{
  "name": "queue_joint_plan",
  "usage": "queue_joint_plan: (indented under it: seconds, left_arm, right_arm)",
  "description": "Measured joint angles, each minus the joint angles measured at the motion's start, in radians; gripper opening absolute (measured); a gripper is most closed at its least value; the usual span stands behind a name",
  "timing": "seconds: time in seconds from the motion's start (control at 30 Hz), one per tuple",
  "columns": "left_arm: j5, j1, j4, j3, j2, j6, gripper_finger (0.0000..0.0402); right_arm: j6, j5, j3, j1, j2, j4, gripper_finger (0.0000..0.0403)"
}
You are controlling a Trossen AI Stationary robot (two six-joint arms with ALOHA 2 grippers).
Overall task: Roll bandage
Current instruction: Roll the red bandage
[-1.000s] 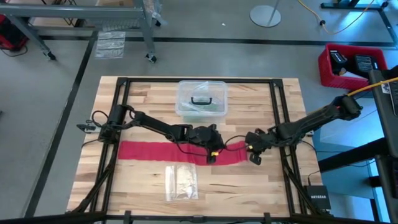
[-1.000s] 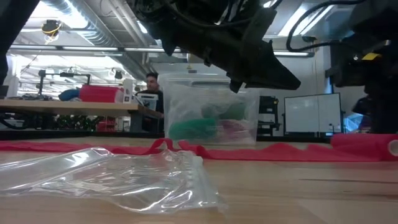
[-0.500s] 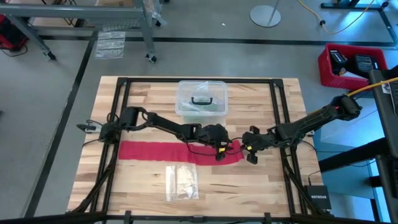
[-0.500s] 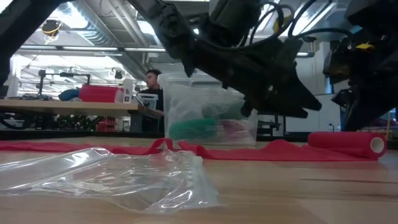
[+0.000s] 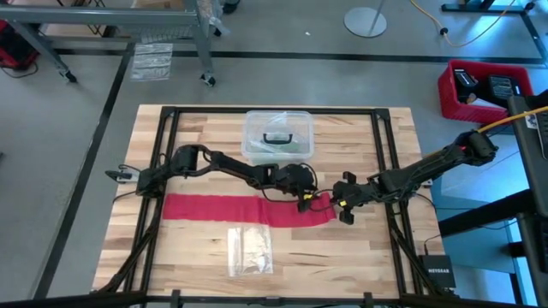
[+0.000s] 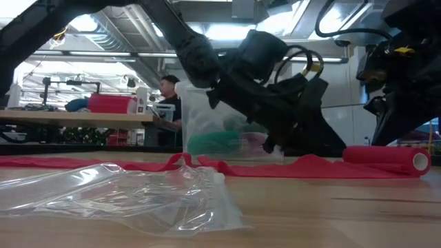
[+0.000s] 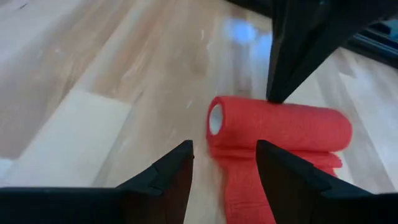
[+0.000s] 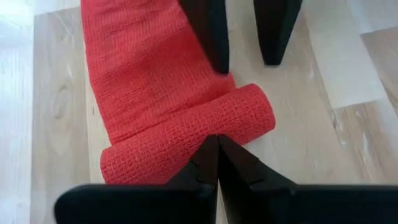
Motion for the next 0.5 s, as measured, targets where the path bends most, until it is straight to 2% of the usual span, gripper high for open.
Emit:
queue_joint_plan:
  seconds: [0.2, 0.5]
  left_arm:
    - [0.002, -0.003, 0.086, 0.002, 0.027, 0.065, 0.0169]
    - [0.008, -0.001, 0.095, 0.001, 0.041, 0.08, 0.0169]
  right_arm:
    - [-0.017, 0.0, 0.0, 0.0, 0.007, 0.013, 0.001]
    - [-0.042, 0.015, 0.003, 0.0, 0.081, 0.111, 0.001]
